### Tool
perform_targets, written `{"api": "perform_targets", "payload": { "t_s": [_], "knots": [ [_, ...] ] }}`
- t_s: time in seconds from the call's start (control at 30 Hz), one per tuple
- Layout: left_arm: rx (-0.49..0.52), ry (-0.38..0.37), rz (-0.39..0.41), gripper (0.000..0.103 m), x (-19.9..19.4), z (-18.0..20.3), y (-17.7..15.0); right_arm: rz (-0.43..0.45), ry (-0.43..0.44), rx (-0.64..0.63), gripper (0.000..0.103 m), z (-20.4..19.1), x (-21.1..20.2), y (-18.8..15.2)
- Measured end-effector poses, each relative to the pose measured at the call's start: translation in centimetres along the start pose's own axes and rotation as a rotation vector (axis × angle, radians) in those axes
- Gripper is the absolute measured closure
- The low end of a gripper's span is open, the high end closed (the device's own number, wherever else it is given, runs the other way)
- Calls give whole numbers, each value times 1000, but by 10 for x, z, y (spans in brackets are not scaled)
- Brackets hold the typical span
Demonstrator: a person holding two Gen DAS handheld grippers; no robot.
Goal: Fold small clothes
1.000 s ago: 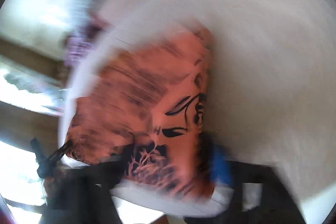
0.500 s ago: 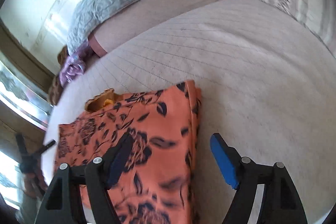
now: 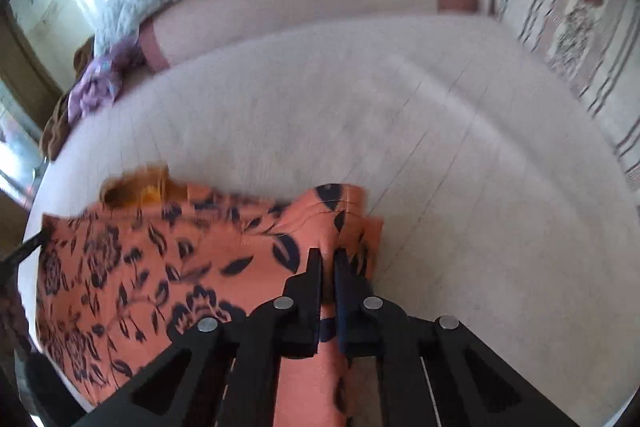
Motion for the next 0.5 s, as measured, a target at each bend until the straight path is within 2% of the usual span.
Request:
{"api": "perform_targets", "payload": {
  "t_s": [0.1,0.17,0.2,0.23,0.27,0.33,0.4,0.47,0.5],
  "knots": [
    [-1,37,-121,96,41,-3,-13,-20,-36,35,97,14,18,6],
    [1,48,-96,94,39,-3,-12,-87,-9,79,92,22,46,-1],
    [-11,35,-87,92,33,-3,-10,-66,6,133,92,28,47,-2],
    [-22,33,-69,85,24,-4,-8,-53,11,160,85,29,43,0],
    [-22,48,-51,83,13,-6,-7,-42,3,183,64,31,35,1],
    [-27,57,-20,79,-7,-8,-7,-24,-2,193,33,32,20,1],
    [-30,39,33,75,-40,-5,-12,23,15,211,34,30,-4,1],
    [-8,34,76,66,-67,5,-22,68,117,241,34,17,-39,-6],
    [7,25,91,55,-77,11,-27,74,160,247,33,10,-49,-9]
  ]
}}
Point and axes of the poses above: each gripper's, at about its wrist camera, not at the fingertips, and x roughly the way its jaws point, z to its right, y to its top, the point moved 4 cm from there along x, roughly the way its jaws point, and after that the axes turned 5 degrees about z, right-handed, at the moved point
